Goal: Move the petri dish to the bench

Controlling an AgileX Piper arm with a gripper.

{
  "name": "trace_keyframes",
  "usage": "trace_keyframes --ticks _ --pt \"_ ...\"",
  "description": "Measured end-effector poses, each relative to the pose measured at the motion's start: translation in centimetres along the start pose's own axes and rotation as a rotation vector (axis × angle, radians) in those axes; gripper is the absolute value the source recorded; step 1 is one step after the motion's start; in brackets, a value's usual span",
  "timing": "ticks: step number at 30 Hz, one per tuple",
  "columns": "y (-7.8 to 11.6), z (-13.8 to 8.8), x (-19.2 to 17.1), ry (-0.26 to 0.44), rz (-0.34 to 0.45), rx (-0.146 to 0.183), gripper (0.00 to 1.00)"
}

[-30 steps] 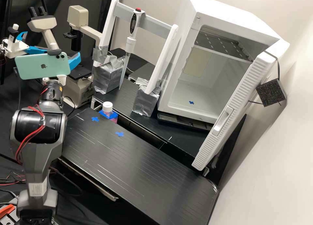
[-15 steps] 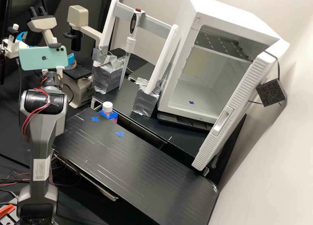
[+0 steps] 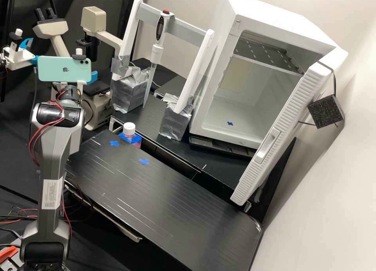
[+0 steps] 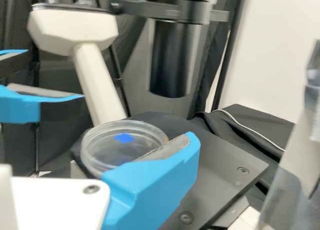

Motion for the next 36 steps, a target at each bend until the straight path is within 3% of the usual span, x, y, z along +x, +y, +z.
trace_keyframes --ticks 30,36 --pt "-1.0 1.7 4.5 -0.075 -0.064 0.009 1.0" --pt "-0.8 1.8 4.7 -0.089 -0.055 -0.031 1.0"
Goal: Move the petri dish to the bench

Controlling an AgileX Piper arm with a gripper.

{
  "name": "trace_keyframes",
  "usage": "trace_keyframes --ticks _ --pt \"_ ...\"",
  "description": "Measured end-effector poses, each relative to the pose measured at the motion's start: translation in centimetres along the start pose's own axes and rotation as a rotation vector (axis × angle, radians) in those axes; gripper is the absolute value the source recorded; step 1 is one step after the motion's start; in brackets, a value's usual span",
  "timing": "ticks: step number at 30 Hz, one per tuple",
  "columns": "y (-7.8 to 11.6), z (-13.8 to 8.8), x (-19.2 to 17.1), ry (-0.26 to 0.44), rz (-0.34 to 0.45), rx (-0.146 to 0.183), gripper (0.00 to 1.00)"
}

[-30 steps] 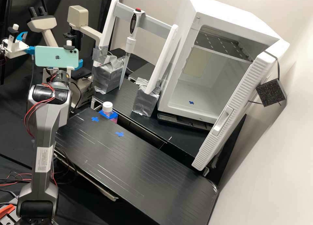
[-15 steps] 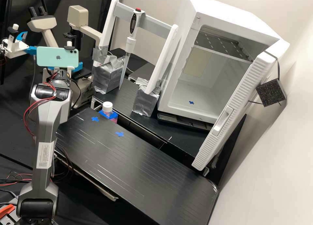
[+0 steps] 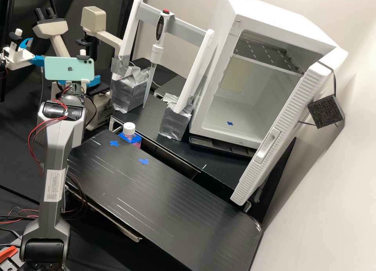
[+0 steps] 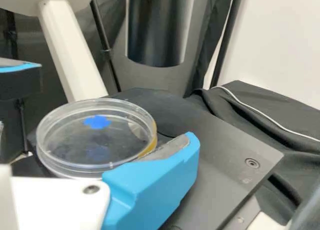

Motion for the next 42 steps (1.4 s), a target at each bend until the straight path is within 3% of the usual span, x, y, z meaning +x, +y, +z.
trace_keyframes --ticks 6,7,24,42 --pt "-0.16 0.37 0.42 -0.03 0.008 -0.004 1.0" --pt "-0.03 0.27 0.44 -0.027 0.011 -0.01 0.0" --pt "-0.15 0.15 0.52 -0.029 0.008 -0.016 0.0" --pt "-0.53 -0.22 0.53 -0.019 -0.01 -0.045 0.0"
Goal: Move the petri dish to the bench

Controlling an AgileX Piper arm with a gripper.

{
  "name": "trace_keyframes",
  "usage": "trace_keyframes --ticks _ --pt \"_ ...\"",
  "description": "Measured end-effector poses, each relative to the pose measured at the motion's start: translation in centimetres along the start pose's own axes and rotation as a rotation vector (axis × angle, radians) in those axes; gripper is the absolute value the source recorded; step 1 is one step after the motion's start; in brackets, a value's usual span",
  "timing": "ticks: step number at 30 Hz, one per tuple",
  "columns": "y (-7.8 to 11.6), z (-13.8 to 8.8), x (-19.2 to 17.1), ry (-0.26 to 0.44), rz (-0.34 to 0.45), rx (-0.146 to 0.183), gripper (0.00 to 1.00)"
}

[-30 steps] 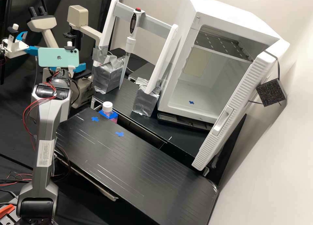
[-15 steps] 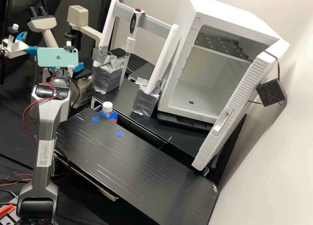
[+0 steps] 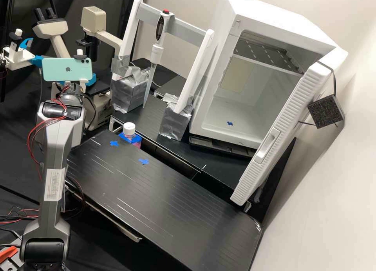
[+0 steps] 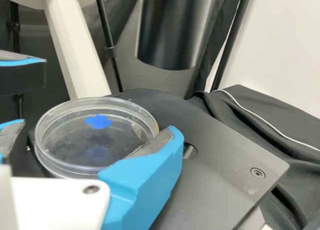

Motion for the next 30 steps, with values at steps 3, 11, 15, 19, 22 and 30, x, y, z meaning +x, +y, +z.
trace_keyframes --ticks 3,11,15,19,22,30 --pt "0.0 0.0 0.0 0.0 0.0 0.0 0.0" --pt "-0.2 -0.3 0.0 0.006 -0.004 -0.011 0.0" --pt "-0.2 -0.3 0.0 0.006 -0.004 -0.018 0.0" --pt "-0.2 -0.3 0.0 0.006 -0.004 -0.024 0.0" --pt "-0.2 -0.3 -0.3 0.006 -0.004 -0.024 0.0" --pt "0.7 0.1 -2.3 -0.015 -0.004 0.008 0.0"
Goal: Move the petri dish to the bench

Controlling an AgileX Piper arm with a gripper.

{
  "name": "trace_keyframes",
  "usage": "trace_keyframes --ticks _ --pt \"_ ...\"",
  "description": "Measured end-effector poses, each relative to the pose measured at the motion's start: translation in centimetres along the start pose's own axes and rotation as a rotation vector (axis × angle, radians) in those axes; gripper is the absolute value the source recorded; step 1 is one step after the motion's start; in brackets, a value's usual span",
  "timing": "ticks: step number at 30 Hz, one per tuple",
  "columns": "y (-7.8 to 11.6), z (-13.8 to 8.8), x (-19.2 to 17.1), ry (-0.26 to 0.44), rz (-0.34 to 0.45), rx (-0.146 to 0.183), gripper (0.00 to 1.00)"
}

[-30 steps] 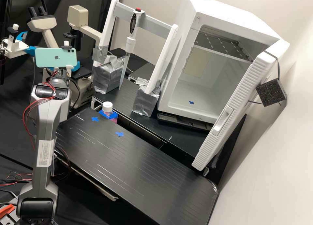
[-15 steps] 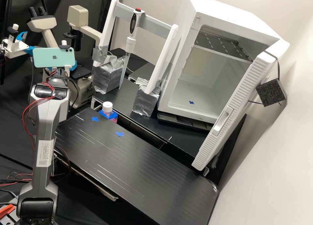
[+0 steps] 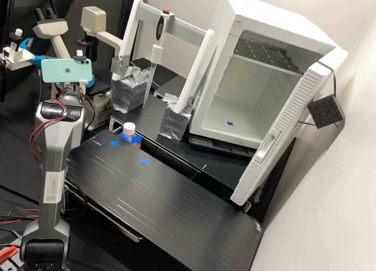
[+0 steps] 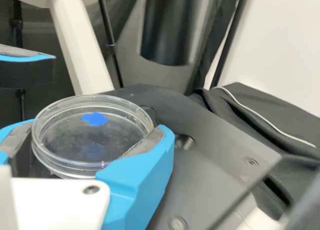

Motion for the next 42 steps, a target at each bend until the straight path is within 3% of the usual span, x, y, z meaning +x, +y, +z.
trace_keyframes --ticks 4,6,8,12,17,22,28,33,42 --pt "0.8 -0.1 -1.5 -0.006 0.008 0.048 0.0" --pt "1.2 -0.4 -2.4 0.001 0.012 0.054 0.0" --pt "1.6 -0.7 -3.2 0.009 0.017 0.047 0.0" --pt "2.2 -1.2 -5.4 0.027 0.049 0.0 0.0" --pt "2.4 -1.2 -9.0 0.046 0.124 -0.02 0.0" --pt "2.0 -0.8 -13.9 0.089 0.218 -0.069 0.0" --pt "1.1 0.4 -19.5 0.134 0.331 -0.076 0.0" --pt "0.6 2.9 -23.1 0.094 0.416 -0.081 0.0" --pt "-0.4 7.6 -27.2 -0.041 0.52 -0.079 0.0"
